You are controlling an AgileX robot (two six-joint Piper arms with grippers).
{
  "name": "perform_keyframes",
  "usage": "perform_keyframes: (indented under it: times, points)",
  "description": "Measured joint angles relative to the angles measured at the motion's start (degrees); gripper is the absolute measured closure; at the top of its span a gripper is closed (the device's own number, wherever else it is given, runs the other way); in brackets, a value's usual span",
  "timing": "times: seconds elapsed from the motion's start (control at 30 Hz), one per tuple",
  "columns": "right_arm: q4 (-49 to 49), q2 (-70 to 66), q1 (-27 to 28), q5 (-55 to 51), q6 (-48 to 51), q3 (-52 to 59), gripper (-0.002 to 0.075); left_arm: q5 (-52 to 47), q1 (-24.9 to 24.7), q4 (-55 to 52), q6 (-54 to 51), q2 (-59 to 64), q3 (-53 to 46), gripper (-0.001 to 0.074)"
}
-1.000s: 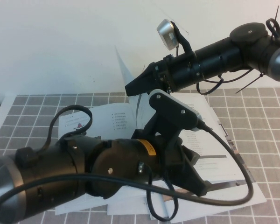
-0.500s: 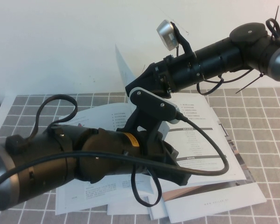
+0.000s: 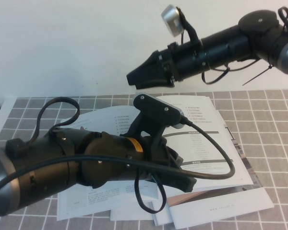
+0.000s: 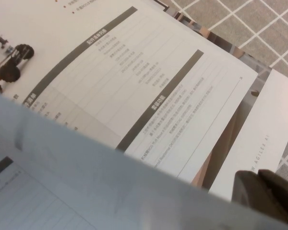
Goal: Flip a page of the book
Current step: Open the closed book
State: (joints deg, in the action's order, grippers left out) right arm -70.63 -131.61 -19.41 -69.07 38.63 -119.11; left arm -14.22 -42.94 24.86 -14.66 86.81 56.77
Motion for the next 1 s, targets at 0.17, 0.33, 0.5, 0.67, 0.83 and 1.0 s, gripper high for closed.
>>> perform_keyframes:
  times: [0.17, 0.33, 0.5, 0.67, 0.83, 1.0]
  points:
    - [0.2, 0.0, 0.0, -0.1, -1.3, -5.8, 0.0351, -0.1, 0.0, -0.1, 0.6, 0.1, 0.0, 0.0738]
    - [5.1, 0.0, 0.4, -0.6, -2.9, -10.2, 0.0351, -0.1, 0.0, -1.3, 2.4, 0.3, 0.0, 0.0738]
    - [24.9, 0.0, 1.8, -1.2, -4.9, -11.3, 0.0362, -0.6, 0.0, -3.4, 4.1, 0.3, 0.0, 0.0738]
    - [41.6, -1.2, 2.8, -1.4, -9.9, -9.3, 0.0497, -1.6, 0.0, -7.4, 7.9, 0.3, 0.0, 0.0738]
    - [42.2, -4.2, 2.9, -1.4, -9.7, -2.5, 0.0695, -1.7, 0.0, -9.4, 9.7, 0.3, 0.0, 0.0738]
    - [42.2, -6.6, 2.7, -1.2, -9.2, 1.6, 0.0722, -1.7, 0.0, -9.9, 9.8, 0.3, 0.0, 0.0738]
